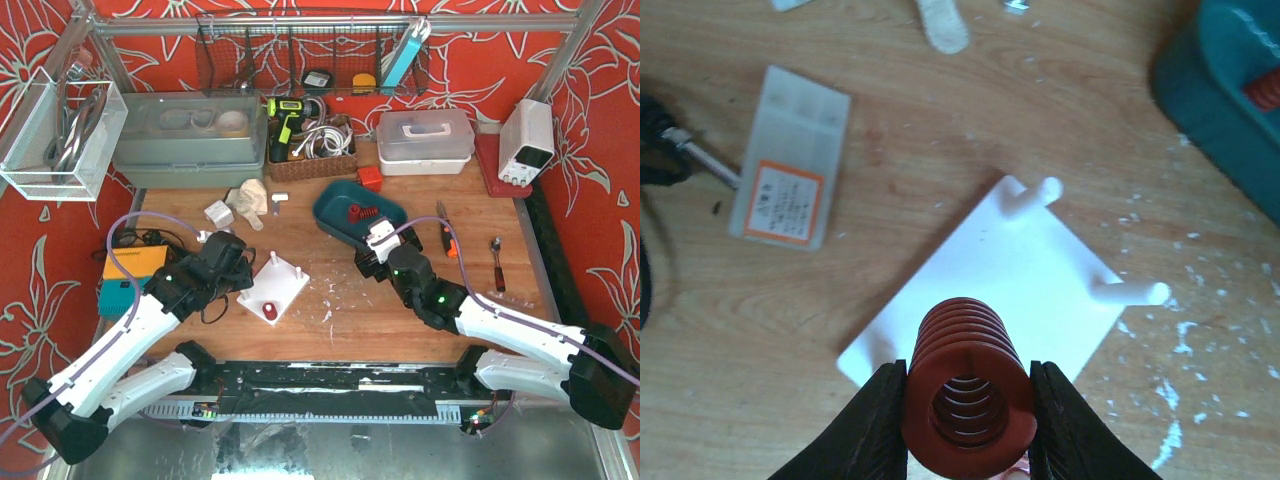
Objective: Install the large spring
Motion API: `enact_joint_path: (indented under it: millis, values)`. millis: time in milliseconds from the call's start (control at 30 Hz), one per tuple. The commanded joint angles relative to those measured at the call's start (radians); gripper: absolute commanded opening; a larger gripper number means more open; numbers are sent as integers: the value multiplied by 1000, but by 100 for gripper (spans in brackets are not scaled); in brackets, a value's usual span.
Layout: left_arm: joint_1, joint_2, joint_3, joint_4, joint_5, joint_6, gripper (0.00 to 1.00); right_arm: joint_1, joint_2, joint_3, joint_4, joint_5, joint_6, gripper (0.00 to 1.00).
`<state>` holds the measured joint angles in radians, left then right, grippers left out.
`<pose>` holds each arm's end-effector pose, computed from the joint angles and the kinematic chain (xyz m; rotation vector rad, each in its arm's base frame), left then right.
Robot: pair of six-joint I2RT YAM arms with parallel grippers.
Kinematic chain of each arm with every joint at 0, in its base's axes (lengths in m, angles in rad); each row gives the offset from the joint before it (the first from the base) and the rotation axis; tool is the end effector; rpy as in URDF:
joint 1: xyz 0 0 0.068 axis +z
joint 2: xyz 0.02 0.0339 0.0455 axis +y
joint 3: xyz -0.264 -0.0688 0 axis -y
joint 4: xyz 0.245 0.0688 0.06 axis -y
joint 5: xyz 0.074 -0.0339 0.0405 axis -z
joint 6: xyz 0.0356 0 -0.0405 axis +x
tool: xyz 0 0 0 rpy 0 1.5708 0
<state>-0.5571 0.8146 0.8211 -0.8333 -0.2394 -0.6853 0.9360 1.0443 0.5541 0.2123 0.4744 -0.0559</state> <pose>0.1377 -0.0758 0.2872 -0.2646 2.3744 -0.3085 0.1515 0.1782 0.2503 -0.5651 1.7313 0.1841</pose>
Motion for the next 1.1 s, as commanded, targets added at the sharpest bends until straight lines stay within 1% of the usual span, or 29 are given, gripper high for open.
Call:
enact_joint_path:
  millis: [0,67,133,200,367,500,733,900,1067]
  values:
    - [3,39,31,-87,-101,-80,0,-12,-6,-13,3,39,28,99]
    - [3,43,24,-88,-112,-87,0,-16,1,-14,4,45,29,99]
    - [4,48,16,-92,-160,-95,0,-20,9,-11,0,47,34,99]
    - [4,59,13,-102,-179,-108,0,-22,18,-6,-5,47,38,99]
    - [4,79,10,-102,-151,-138,0,-30,33,1,-13,43,48,99]
    - [5,89,1,-80,-111,-131,0,-32,35,2,-17,42,48,99]
    - [5,108,14,-102,-119,-126,0,-40,32,0,-24,43,53,99]
    - [5,128,-11,-79,-79,-143,0,-43,31,-2,-26,40,58,99]
    - [5,145,-26,-82,-86,-149,0,-47,22,-6,-27,44,58,99]
